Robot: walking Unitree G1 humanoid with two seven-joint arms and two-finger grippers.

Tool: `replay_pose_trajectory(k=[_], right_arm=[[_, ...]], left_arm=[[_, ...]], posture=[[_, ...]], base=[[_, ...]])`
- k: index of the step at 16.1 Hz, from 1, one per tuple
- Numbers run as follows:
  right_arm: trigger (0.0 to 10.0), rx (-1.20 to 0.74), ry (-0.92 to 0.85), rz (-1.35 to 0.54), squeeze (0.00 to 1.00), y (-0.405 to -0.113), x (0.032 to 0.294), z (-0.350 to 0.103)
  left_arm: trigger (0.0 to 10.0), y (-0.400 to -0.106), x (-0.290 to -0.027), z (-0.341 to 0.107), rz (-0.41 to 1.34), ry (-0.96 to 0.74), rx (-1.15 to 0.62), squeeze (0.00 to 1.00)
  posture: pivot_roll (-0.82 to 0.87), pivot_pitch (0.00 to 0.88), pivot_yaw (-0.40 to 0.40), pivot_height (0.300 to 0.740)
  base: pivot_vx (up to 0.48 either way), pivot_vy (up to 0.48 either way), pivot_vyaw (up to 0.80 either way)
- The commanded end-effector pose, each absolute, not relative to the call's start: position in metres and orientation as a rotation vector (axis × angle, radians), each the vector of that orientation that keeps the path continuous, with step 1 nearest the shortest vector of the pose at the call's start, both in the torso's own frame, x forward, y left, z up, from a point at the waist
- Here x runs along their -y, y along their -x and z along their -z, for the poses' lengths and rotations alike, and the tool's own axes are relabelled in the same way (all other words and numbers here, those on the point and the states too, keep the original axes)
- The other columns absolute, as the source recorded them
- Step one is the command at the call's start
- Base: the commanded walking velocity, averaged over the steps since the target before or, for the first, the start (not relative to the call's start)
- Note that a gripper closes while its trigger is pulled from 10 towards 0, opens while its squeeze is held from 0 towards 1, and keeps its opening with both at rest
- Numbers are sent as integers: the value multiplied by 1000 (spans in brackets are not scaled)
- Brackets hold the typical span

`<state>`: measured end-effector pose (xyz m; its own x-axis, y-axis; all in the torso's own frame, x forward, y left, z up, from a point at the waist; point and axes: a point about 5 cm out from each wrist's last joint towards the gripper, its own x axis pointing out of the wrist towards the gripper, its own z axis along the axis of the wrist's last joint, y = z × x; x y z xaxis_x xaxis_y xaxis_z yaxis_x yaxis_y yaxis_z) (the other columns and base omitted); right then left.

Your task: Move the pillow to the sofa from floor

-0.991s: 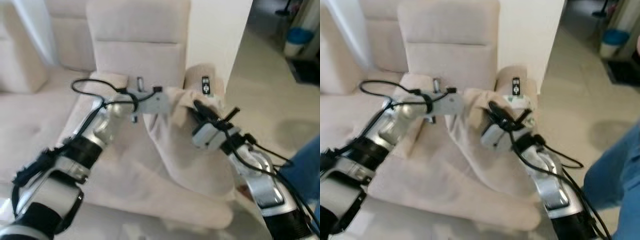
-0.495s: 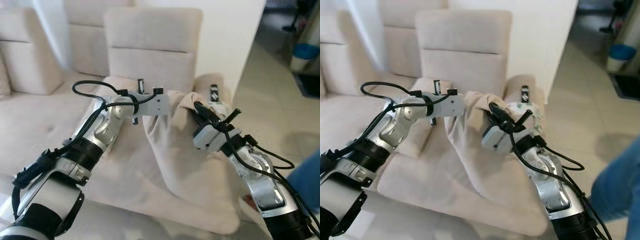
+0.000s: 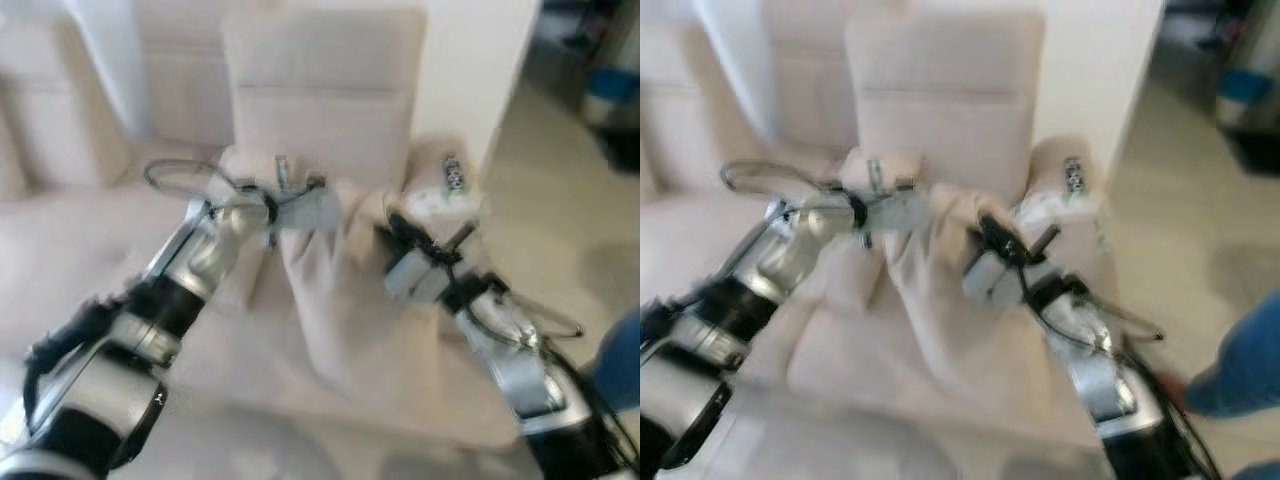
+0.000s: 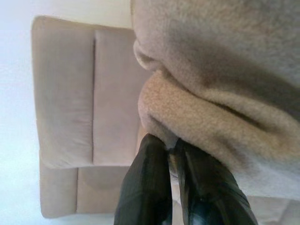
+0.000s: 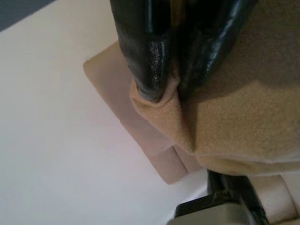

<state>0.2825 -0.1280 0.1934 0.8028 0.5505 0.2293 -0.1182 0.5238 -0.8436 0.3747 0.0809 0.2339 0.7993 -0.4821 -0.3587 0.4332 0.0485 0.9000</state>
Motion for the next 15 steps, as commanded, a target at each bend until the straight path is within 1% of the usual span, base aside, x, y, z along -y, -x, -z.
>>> replay_pose_trajectory(k=[1,10,15], right_arm=[[10000,614,928,-478,0,-277,109,-205],[10000,615,928,-477,0,-278,109,-205],[10000,616,930,-480,0,-278,108,-206]], left_arm=[[10000,-369,-68,-241,741,-1367,125,0],[10000,-367,-67,-236,758,-1388,112,0],[10000,-366,-66,-236,758,-1389,116,0]], posture=[[2,0,41,740],[2,0,39,740],[1,0,36,740]], base=[[0,0,0],[0,0,0],[341,0,0]])
